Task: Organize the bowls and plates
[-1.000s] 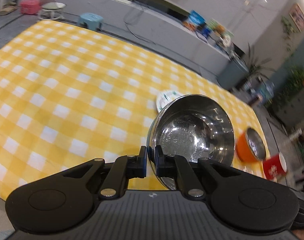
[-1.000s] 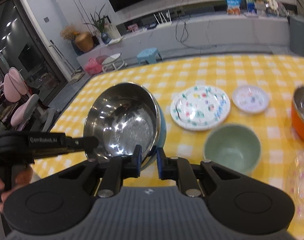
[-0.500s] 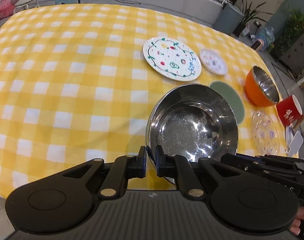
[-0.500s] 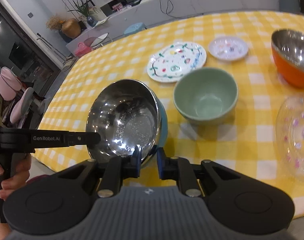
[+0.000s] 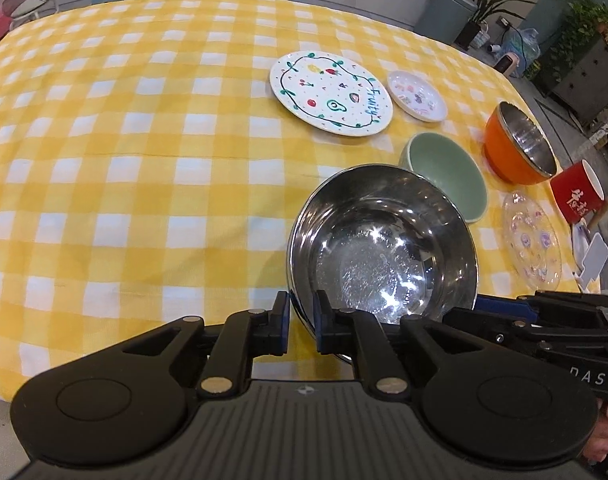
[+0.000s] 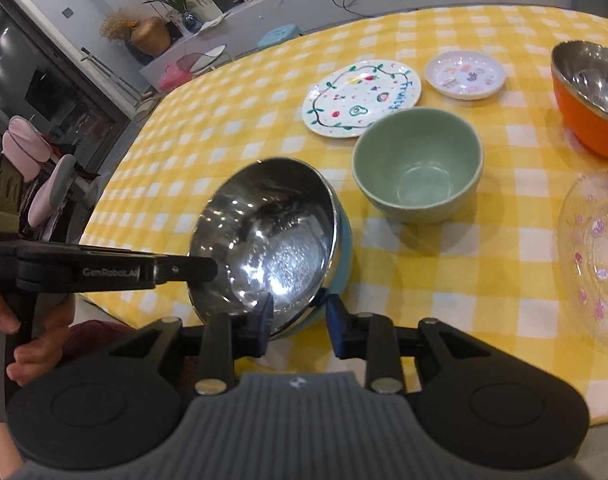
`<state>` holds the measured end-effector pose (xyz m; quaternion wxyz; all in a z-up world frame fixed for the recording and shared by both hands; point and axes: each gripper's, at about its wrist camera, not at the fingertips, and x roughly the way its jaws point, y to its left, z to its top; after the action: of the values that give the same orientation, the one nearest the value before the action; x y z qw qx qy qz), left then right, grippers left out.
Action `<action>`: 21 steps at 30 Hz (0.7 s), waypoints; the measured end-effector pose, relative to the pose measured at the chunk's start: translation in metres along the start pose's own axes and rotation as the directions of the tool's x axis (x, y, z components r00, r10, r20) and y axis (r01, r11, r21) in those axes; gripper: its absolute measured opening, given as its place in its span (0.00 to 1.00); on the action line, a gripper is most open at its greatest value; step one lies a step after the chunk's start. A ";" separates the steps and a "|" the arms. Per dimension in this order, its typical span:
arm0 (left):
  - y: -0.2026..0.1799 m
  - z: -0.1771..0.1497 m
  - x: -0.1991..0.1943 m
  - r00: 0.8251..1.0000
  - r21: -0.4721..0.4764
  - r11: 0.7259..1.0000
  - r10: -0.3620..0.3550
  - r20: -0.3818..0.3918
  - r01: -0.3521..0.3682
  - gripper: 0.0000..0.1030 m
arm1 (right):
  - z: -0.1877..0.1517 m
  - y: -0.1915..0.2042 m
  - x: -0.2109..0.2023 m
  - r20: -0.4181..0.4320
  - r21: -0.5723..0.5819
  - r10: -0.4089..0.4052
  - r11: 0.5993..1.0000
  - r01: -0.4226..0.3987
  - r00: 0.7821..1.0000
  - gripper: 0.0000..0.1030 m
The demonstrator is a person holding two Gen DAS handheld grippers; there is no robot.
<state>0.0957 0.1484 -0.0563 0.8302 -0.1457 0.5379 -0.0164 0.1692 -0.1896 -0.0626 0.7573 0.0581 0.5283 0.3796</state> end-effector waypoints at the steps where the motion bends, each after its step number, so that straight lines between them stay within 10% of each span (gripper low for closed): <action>1: 0.000 0.000 0.000 1.000 -0.004 1.000 -0.008 0.005 0.008 0.13 | 0.000 -0.002 0.001 0.003 0.008 0.004 1.000 -0.004 1.000 0.28; 14: -0.007 0.002 0.003 1.000 -0.006 1.000 0.011 0.010 -0.011 0.17 | 0.000 -0.025 0.008 0.086 0.102 0.000 0.995 -0.009 0.996 0.20; 21: -0.021 -0.003 -0.004 1.000 0.063 0.998 0.027 0.014 -0.028 0.17 | -0.001 -0.014 0.002 0.054 -0.047 -0.058 0.997 0.061 0.997 0.17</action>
<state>0.0941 0.1279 -0.0481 0.8381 -0.1121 0.5335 -0.0208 0.1757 -0.1986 -0.0719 0.7831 0.0338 0.5001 0.3681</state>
